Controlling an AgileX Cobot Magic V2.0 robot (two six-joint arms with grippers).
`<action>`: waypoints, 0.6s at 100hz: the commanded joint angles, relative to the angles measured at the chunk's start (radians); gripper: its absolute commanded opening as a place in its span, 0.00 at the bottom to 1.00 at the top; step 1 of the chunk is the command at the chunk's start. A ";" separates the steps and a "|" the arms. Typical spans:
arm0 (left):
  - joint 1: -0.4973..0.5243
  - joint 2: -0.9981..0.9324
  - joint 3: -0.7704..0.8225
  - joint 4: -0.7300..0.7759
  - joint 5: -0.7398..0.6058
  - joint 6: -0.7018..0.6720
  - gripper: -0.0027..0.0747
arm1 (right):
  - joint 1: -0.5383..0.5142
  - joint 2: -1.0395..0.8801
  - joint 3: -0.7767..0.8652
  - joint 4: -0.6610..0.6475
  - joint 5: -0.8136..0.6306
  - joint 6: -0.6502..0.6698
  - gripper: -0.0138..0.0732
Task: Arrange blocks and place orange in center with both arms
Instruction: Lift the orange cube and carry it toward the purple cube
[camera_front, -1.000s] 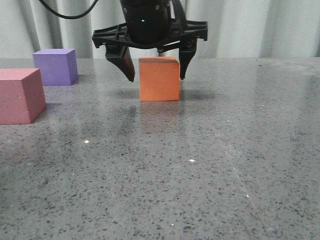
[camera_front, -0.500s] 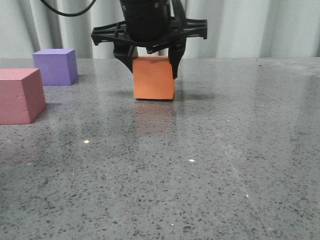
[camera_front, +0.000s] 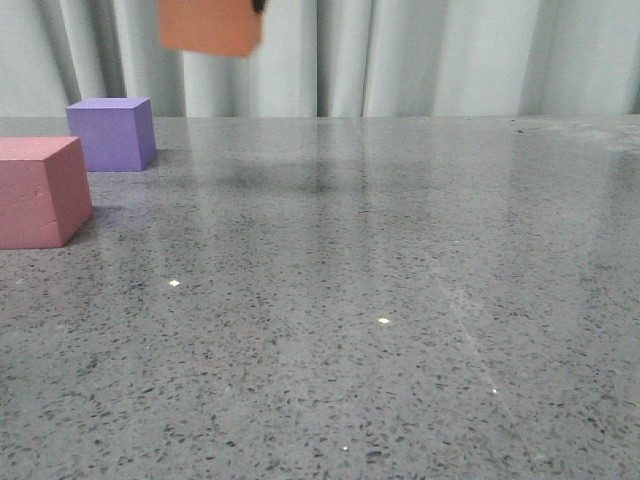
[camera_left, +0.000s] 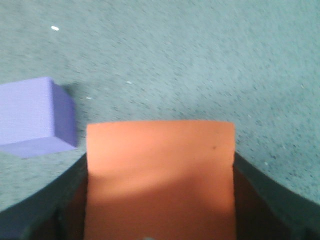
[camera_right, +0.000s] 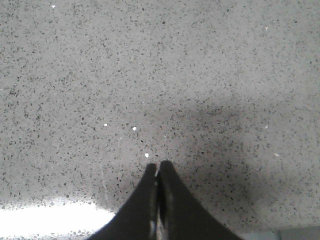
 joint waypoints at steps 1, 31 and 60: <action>0.042 -0.086 -0.010 0.045 -0.020 0.014 0.28 | -0.004 -0.002 -0.023 -0.014 -0.053 -0.008 0.08; 0.161 -0.230 0.212 -0.007 -0.104 0.020 0.28 | -0.004 -0.002 -0.023 -0.014 -0.060 -0.008 0.08; 0.255 -0.275 0.375 -0.104 -0.259 0.013 0.28 | -0.004 -0.002 -0.023 -0.014 -0.060 -0.008 0.08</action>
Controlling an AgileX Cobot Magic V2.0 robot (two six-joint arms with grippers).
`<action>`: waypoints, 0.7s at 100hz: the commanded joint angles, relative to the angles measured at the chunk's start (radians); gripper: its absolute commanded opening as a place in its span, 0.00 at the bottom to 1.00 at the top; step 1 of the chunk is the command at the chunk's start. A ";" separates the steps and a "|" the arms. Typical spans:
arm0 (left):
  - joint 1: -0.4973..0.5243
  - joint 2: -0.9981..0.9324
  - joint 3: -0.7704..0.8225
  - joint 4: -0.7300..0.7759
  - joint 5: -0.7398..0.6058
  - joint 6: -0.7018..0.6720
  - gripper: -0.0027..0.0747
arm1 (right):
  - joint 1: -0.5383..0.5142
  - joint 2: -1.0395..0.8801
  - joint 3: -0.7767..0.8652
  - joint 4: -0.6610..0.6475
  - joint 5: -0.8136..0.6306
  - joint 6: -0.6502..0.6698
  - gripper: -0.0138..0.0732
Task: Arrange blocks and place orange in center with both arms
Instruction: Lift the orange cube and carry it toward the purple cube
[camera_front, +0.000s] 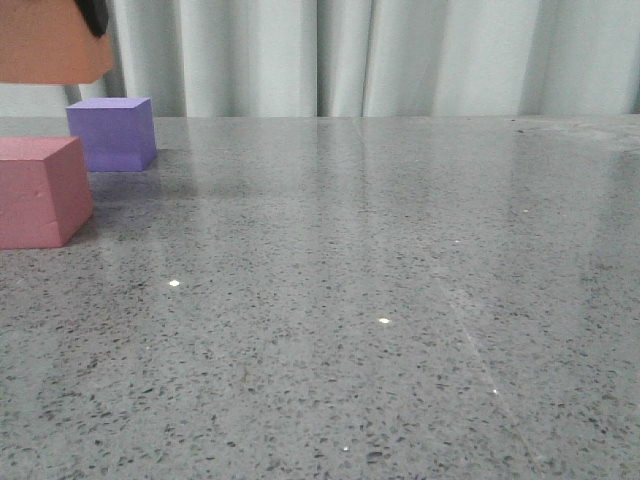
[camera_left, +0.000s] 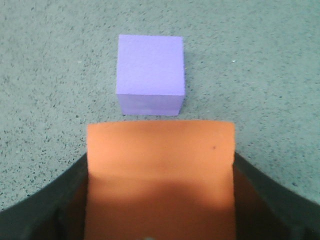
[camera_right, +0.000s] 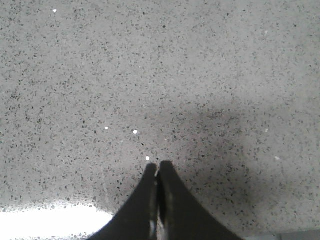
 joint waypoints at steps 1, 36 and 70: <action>0.012 -0.046 0.002 0.002 -0.083 -0.004 0.28 | -0.004 -0.002 -0.023 -0.014 -0.050 -0.008 0.08; 0.024 -0.046 0.043 0.016 -0.126 -0.004 0.28 | -0.004 -0.002 -0.023 -0.014 -0.049 -0.008 0.08; 0.044 -0.025 0.050 0.015 -0.146 -0.004 0.28 | -0.004 -0.002 -0.023 -0.014 -0.046 -0.008 0.08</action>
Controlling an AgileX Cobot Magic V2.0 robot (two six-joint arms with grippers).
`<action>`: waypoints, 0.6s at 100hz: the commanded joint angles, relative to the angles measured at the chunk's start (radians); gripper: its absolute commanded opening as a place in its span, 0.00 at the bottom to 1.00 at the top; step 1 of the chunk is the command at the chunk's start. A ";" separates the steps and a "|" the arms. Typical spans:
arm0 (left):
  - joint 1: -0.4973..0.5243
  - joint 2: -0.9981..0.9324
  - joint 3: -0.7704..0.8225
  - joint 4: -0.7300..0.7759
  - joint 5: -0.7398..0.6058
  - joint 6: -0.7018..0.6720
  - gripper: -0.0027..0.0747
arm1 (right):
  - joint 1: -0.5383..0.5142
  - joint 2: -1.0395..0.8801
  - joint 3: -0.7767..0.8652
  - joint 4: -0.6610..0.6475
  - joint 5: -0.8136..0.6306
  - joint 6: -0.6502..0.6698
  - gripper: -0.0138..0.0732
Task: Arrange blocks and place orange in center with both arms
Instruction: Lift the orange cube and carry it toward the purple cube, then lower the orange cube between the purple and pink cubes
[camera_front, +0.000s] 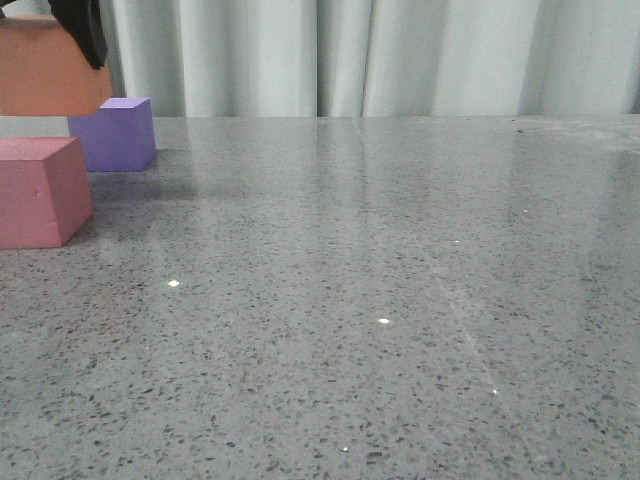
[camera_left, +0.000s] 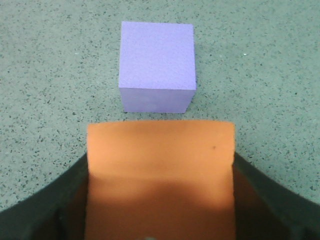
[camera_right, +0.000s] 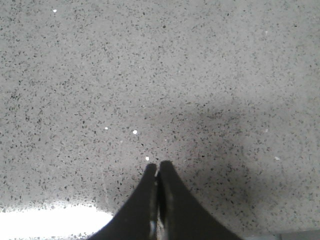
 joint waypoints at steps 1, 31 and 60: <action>0.009 -0.024 -0.028 0.020 -0.051 -0.004 0.28 | -0.004 -0.002 -0.023 -0.014 -0.046 -0.008 0.08; 0.009 0.022 -0.028 0.012 -0.069 -0.004 0.28 | -0.004 -0.002 -0.023 -0.014 -0.046 -0.008 0.08; 0.009 0.043 -0.028 0.012 -0.080 -0.004 0.28 | -0.004 -0.002 -0.023 -0.014 -0.046 -0.008 0.08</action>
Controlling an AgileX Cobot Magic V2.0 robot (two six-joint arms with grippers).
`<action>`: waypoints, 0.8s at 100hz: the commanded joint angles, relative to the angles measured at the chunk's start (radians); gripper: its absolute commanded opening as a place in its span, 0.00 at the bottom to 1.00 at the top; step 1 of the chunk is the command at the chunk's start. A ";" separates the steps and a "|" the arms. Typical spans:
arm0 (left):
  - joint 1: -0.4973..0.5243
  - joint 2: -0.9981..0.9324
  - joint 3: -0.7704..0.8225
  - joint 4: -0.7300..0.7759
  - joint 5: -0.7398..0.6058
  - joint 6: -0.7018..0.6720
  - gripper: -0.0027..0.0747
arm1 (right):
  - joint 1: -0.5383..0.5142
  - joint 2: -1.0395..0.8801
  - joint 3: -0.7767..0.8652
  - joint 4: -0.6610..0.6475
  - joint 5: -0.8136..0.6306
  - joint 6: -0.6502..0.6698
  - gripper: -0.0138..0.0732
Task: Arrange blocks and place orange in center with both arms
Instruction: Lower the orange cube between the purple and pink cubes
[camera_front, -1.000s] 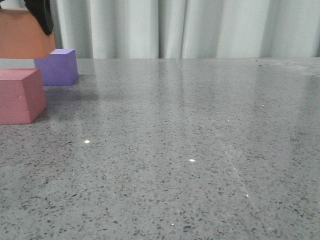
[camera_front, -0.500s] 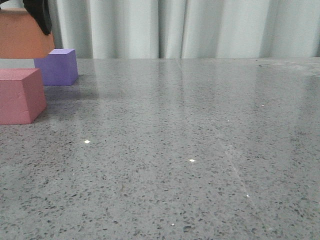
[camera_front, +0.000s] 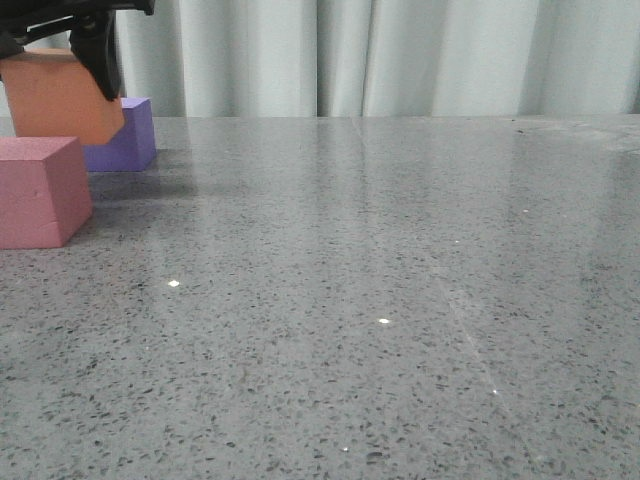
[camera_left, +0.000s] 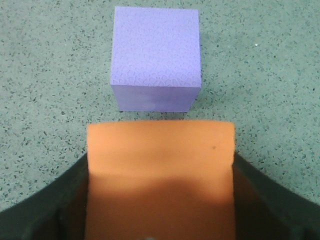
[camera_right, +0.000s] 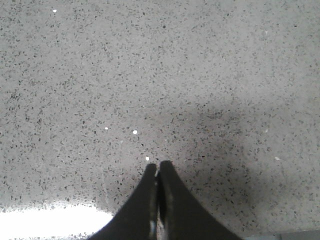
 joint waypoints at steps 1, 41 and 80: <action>0.003 -0.025 -0.028 0.014 -0.047 -0.004 0.28 | -0.004 -0.002 -0.023 -0.014 -0.046 -0.008 0.08; 0.003 0.030 -0.028 0.009 -0.047 -0.004 0.28 | -0.004 -0.002 -0.023 -0.015 -0.044 -0.008 0.08; 0.034 0.046 -0.028 -0.017 -0.047 0.023 0.28 | -0.004 -0.002 -0.023 -0.021 -0.042 -0.008 0.08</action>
